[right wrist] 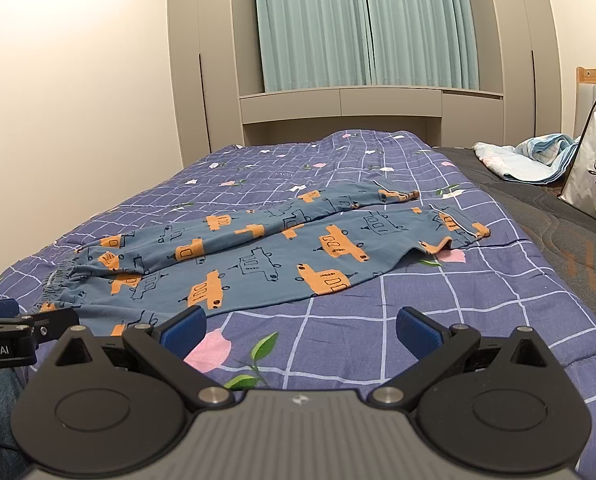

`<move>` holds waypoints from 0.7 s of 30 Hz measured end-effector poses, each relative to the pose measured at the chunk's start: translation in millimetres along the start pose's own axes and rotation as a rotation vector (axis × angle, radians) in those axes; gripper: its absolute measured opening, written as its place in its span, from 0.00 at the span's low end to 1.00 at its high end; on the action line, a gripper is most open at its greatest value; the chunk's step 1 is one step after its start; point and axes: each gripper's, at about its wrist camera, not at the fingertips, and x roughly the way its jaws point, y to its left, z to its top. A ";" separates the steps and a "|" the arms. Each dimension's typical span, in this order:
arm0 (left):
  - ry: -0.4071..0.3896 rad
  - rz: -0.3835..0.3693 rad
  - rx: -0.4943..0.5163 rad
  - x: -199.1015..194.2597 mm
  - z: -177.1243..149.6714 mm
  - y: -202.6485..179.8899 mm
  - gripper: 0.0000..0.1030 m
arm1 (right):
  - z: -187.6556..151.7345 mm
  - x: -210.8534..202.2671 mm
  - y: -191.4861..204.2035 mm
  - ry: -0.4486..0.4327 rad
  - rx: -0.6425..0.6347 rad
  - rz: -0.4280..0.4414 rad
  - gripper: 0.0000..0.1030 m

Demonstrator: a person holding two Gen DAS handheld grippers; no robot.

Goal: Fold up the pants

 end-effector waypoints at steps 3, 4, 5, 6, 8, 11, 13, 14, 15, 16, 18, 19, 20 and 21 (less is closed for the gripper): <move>0.000 0.000 0.000 0.0 0.0 0.6 0.99 | 0.0 0.1 0.1 0.000 -0.001 0.000 1.00; 0.001 0.000 0.000 0.1 0.0 0.3 0.99 | 0.0 0.1 0.1 0.000 -0.001 0.000 1.00; 0.002 0.000 0.000 0.0 0.0 0.4 0.99 | 0.1 0.3 0.0 -0.001 0.000 0.001 1.00; 0.002 0.000 0.000 0.0 0.0 0.6 0.99 | -0.4 -0.1 -0.4 -0.002 0.000 0.003 1.00; 0.004 0.003 0.001 0.1 -0.1 0.4 0.99 | -1.1 -0.6 -1.3 -0.003 0.000 0.006 1.00; 0.010 0.008 0.003 1.0 -1.7 0.7 0.99 | -1.2 -0.2 -1.4 -0.004 -0.001 0.007 1.00; 0.018 0.013 0.008 2.6 -2.7 0.5 0.99 | -1.6 0.3 -1.4 -0.001 -0.003 0.007 1.00; 0.022 0.019 0.011 4.3 -2.4 0.2 0.99 | -1.6 0.6 -1.1 0.000 -0.005 0.007 1.00; 0.026 0.024 0.015 5.4 -2.0 0.4 0.99 | -1.4 1.3 -1.0 0.002 -0.007 0.007 1.00; 0.031 0.029 0.019 7.2 -0.9 -0.2 0.99 | -1.0 2.2 -1.1 0.004 -0.010 0.006 1.00; 0.046 0.040 0.025 11.5 3.4 -0.8 0.99 | 0.7 3.9 -0.4 0.006 -0.018 0.004 1.00; 0.050 0.047 0.027 13.6 6.1 -0.3 0.99 | 2.1 5.0 0.5 0.006 -0.024 0.004 1.00; 0.055 0.057 0.028 16.1 9.4 0.5 0.99 | 3.9 6.5 1.8 0.007 -0.032 0.004 1.00; 0.061 0.068 0.027 18.6 12.6 1.4 0.99 | 5.9 8.2 2.3 0.008 -0.039 0.004 1.00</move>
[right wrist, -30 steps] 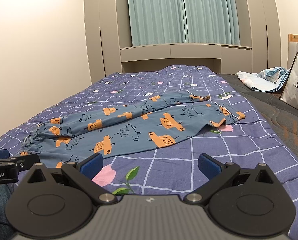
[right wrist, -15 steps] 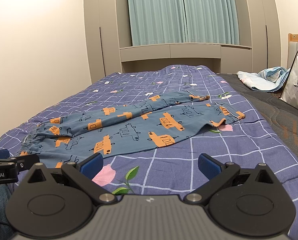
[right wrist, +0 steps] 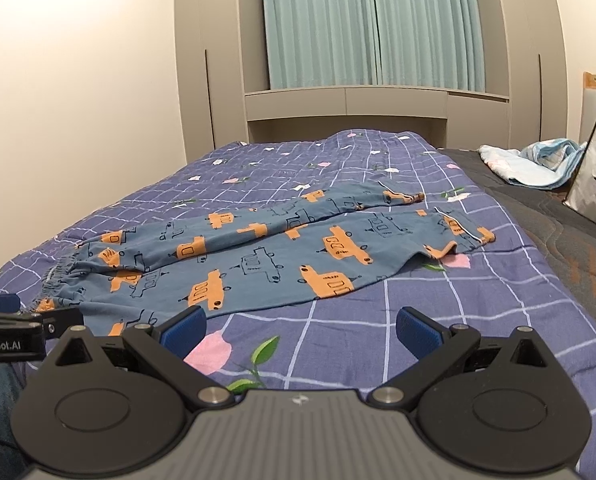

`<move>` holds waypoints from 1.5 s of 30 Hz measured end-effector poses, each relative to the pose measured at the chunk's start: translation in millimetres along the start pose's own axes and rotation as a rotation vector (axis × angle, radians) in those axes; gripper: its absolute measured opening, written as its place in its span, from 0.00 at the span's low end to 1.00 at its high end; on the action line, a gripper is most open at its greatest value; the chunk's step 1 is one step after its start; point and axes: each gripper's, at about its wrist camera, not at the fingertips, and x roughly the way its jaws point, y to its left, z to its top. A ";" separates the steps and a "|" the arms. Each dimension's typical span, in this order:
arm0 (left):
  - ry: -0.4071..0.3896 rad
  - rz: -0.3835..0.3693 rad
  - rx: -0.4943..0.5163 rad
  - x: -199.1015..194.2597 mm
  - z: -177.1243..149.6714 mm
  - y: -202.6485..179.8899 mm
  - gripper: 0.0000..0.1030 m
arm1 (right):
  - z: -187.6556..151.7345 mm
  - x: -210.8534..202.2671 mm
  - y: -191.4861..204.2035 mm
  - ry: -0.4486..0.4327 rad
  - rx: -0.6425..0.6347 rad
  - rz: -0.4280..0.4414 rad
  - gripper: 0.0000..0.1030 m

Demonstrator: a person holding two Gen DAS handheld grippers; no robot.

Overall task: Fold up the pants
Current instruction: 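Move both grippers to the pant leg hems and close on them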

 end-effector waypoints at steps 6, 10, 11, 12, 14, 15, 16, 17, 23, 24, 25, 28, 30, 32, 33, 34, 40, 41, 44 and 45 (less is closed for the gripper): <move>0.029 0.071 0.010 18.8 29.5 5.6 0.99 | 16.8 13.4 1.3 0.000 -0.004 0.022 1.00; 0.030 0.128 0.034 33.3 48.9 9.1 0.99 | 28.4 26.2 -1.2 0.016 0.020 0.038 1.00; 0.030 0.134 0.033 36.3 53.0 10.7 0.99 | 31.4 29.7 -1.6 0.019 0.025 0.043 1.00; 0.031 0.138 0.026 39.7 56.9 12.9 0.99 | 33.9 33.3 -2.1 0.022 0.030 0.048 1.00; 0.038 0.138 0.007 46.9 64.4 17.9 0.99 | 38.7 40.8 -2.0 0.033 0.040 0.055 1.00; 0.040 0.139 0.001 49.8 67.2 20.4 0.99 | 41.3 45.5 -2.1 0.045 0.046 0.060 1.00; 0.042 0.141 -0.002 53.1 70.2 22.5 0.99 | 43.5 50.1 -1.8 0.058 0.051 0.063 1.00; 0.044 0.146 -0.003 56.6 73.2 24.5 0.99 | 45.8 54.7 -1.3 0.071 0.054 0.070 1.00; 0.059 0.152 -0.005 81.2 90.2 39.1 0.99 | 59.0 82.6 5.0 0.107 0.040 0.101 1.00; 0.061 0.153 -0.004 85.2 93.7 42.4 0.99 | 62.2 88.2 5.5 0.115 0.030 0.116 1.00; 0.063 0.154 -0.003 90.1 98.0 47.1 0.99 | 65.9 94.2 6.3 0.121 0.021 0.131 1.00; 0.065 0.176 -0.004 106.9 111.6 66.1 0.99 | 81.0 112.4 6.8 0.132 -0.018 0.151 1.00; 0.064 0.192 0.001 120.4 119.9 80.6 0.99 | 93.8 127.4 6.3 0.127 -0.061 0.153 1.00; 0.070 0.214 0.011 135.8 127.4 94.3 0.99 | 106.5 144.7 5.9 0.114 -0.112 0.174 1.00; 0.071 0.221 0.018 143.9 130.9 101.0 0.99 | 112.3 154.1 6.0 0.105 -0.141 0.189 1.00; 0.072 0.222 0.024 151.5 134.2 107.7 0.99 | 117.8 164.1 5.7 0.098 -0.170 0.209 1.00; 0.079 0.129 0.027 198.3 143.9 140.7 0.99 | 148.7 241.6 24.2 0.169 -0.406 0.354 1.00; 0.083 0.111 0.032 206.3 143.8 144.6 0.99 | 153.0 256.2 29.1 0.186 -0.437 0.364 1.00; 0.114 0.082 0.053 229.2 143.8 158.0 0.99 | 162.0 294.1 43.8 0.250 -0.505 0.439 1.00; 0.130 0.071 0.055 236.6 143.7 163.1 0.99 | 163.6 305.7 48.2 0.274 -0.526 0.465 1.00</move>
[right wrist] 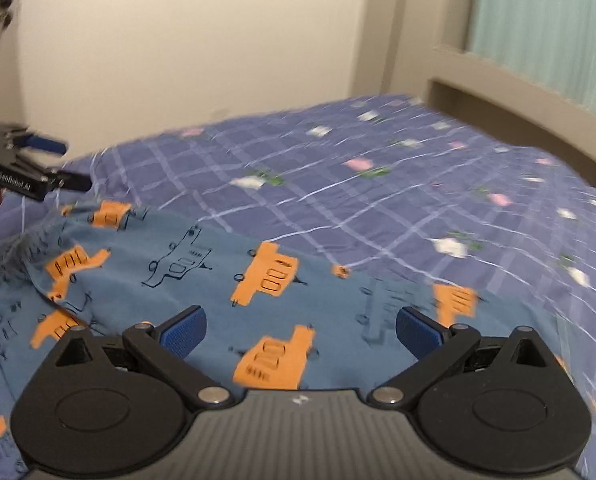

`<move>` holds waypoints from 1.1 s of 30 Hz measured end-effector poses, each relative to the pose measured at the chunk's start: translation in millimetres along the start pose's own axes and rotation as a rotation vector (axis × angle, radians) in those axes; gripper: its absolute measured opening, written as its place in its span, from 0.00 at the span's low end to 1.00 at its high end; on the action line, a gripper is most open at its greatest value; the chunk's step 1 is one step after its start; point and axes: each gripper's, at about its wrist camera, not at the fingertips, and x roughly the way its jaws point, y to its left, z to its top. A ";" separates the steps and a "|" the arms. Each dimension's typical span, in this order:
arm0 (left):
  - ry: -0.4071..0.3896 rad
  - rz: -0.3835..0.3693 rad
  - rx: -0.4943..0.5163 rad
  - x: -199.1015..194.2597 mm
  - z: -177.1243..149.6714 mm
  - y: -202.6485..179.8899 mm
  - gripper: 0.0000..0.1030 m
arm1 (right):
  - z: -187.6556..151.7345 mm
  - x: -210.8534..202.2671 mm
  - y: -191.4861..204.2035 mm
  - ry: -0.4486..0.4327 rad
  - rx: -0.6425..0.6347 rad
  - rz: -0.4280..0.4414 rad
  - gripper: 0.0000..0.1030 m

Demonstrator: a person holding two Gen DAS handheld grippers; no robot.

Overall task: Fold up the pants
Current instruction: 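Move both grippers to the pant leg hems and close on them, then lift the hems with both grippers and fold the legs over toward the waistband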

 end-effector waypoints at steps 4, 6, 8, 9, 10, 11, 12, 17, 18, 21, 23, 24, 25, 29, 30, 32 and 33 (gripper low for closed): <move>0.087 -0.065 -0.011 26.9 2.2 18.2 0.99 | 19.3 40.2 -12.2 0.018 -0.087 0.084 1.00; 0.118 -0.115 -0.015 37.2 2.7 27.0 0.99 | 30.4 62.2 -17.5 0.052 -0.126 0.092 0.99; 0.133 -0.166 -0.024 43.1 2.0 33.5 0.99 | 39.5 79.4 -23.6 0.075 -0.147 0.116 0.98; 0.136 -0.206 -0.032 45.6 2.4 38.2 0.99 | 43.9 87.3 -26.5 0.085 -0.154 0.127 0.93; 0.134 -0.244 -0.041 46.9 2.2 42.1 0.99 | 47.2 94.4 -31.2 0.095 -0.158 0.136 0.89; 0.137 -0.281 -0.046 48.8 3.1 46.6 0.99 | 51.4 101.4 -33.6 0.107 -0.162 0.147 0.84; 0.143 -0.314 -0.048 51.1 4.1 50.9 0.95 | 53.9 106.3 -35.5 0.117 -0.165 0.157 0.82; 0.216 -0.415 -0.069 65.2 7.3 65.2 0.81 | 59.0 121.5 -43.4 0.164 -0.202 0.245 0.82; 0.235 -0.436 -0.080 68.2 7.2 67.0 0.81 | 59.8 123.9 -42.6 0.177 -0.216 0.263 0.82; 0.283 -0.467 -0.095 75.0 6.3 71.5 0.70 | 57.9 133.0 -38.4 0.236 -0.245 0.287 0.82; 0.318 -0.476 -0.094 77.9 5.4 71.9 0.57 | 55.6 137.1 -35.5 0.258 -0.255 0.284 0.80; 0.335 -0.484 -0.090 77.9 4.5 70.8 0.49 | 55.5 138.0 -35.4 0.254 -0.246 0.288 0.77; 0.346 -0.493 -0.085 76.7 2.3 71.0 0.45 | 55.8 138.7 -35.6 0.251 -0.233 0.293 0.74; 0.369 -0.487 -0.060 70.6 0.2 65.4 0.11 | 58.7 141.6 -30.4 0.259 -0.226 0.309 0.51; 0.373 -0.481 -0.062 69.0 0.2 64.0 0.06 | 59.6 140.5 -28.6 0.259 -0.226 0.314 0.38; 0.358 -0.437 -0.060 64.3 2.7 60.1 0.04 | 62.2 136.7 -24.1 0.254 -0.238 0.294 0.20; 0.340 -0.415 -0.057 60.9 4.4 58.5 0.03 | 63.5 134.5 -20.9 0.251 -0.250 0.285 0.10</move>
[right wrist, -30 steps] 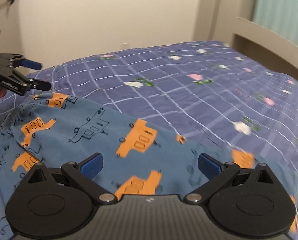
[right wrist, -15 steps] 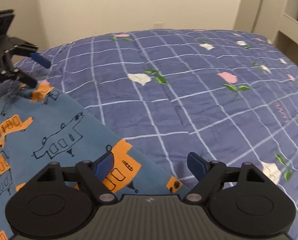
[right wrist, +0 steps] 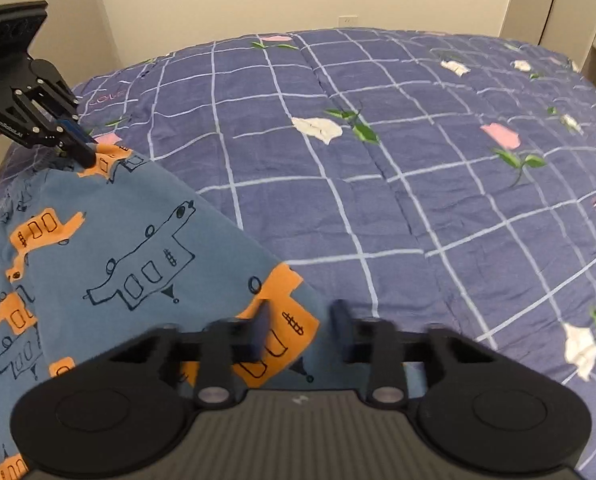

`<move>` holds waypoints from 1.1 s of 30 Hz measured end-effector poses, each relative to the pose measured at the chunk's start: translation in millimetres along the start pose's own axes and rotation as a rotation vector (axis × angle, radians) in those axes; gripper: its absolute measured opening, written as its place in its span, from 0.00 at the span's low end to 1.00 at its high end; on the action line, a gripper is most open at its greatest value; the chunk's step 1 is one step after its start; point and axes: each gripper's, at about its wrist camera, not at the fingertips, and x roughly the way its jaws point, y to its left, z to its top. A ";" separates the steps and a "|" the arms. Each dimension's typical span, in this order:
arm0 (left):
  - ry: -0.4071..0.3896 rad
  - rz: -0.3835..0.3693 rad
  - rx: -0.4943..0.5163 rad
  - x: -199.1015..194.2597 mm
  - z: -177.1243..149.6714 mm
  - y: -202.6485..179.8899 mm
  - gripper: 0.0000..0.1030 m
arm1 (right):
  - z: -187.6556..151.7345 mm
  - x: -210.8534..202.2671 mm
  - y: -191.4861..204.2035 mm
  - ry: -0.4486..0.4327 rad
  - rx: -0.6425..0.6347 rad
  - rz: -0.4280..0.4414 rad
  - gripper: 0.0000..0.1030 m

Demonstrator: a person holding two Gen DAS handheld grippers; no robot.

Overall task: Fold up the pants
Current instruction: 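Lift the hems with both grippers and fold the legs over toward the waistband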

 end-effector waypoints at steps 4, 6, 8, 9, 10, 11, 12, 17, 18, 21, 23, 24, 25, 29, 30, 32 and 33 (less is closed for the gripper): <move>-0.080 0.065 0.017 -13.8 2.9 -10.2 0.02 | 9.8 -0.8 17.0 -0.001 -0.060 -0.090 0.03; -0.120 0.104 0.029 -19.4 4.4 -12.8 0.02 | 16.8 0.6 21.8 -0.022 -0.064 -0.156 0.02; -0.140 0.135 0.031 -21.0 7.5 -13.2 0.02 | 24.2 -0.3 21.8 -0.051 -0.048 -0.204 0.02; -0.139 0.147 0.027 -20.4 8.8 -11.8 0.02 | 28.2 -1.3 21.9 -0.069 -0.044 -0.225 0.02; -0.140 0.154 0.024 -21.1 7.5 -9.7 0.02 | 30.9 -1.9 22.1 -0.081 -0.041 -0.234 0.02; -0.142 0.159 0.025 -21.1 7.2 -9.1 0.02 | 33.0 -2.8 22.4 -0.090 -0.037 -0.241 0.02; -0.146 0.162 0.027 -21.9 6.4 -9.5 0.02 | 34.5 -3.9 23.5 -0.097 -0.038 -0.249 0.02; -0.224 0.170 0.074 -40.2 -2.7 -23.4 0.02 | 28.1 -20.3 32.7 -0.147 -0.045 -0.295 0.02; -0.242 0.171 0.087 -45.3 -4.9 -27.1 0.02 | 26.1 -26.9 36.0 -0.163 -0.044 -0.308 0.02; -0.307 0.169 0.137 -66.9 -13.8 -43.1 0.02 | 15.6 -51.6 52.4 -0.219 -0.046 -0.349 0.02; -0.346 0.165 0.170 -79.7 -21.9 -54.0 0.03 | 6.1 -70.4 65.5 -0.259 -0.041 -0.375 0.02; -0.365 0.162 0.188 -87.3 -27.1 -59.9 0.03 | 0.3 -80.8 72.2 -0.280 -0.034 -0.386 0.02; -0.379 0.158 0.205 -93.1 -31.0 -65.9 0.03 | -4.6 -89.9 78.4 -0.296 -0.028 -0.394 0.02; -0.432 0.124 0.290 -116.0 -54.5 -91.7 0.03 | -34.1 -125.3 110.3 -0.350 -0.014 -0.433 0.02; -0.439 0.119 0.320 -120.6 -62.0 -99.2 0.03 | -41.6 -131.6 117.4 -0.358 -0.010 -0.440 0.02; -0.444 0.111 0.376 -127.0 -77.9 -113.0 0.03 | -56.8 -143.1 130.4 -0.370 0.005 -0.448 0.02; -0.443 0.103 0.403 -129.6 -86.0 -119.5 0.03 | -66.1 -148.6 138.2 -0.372 0.018 -0.448 0.02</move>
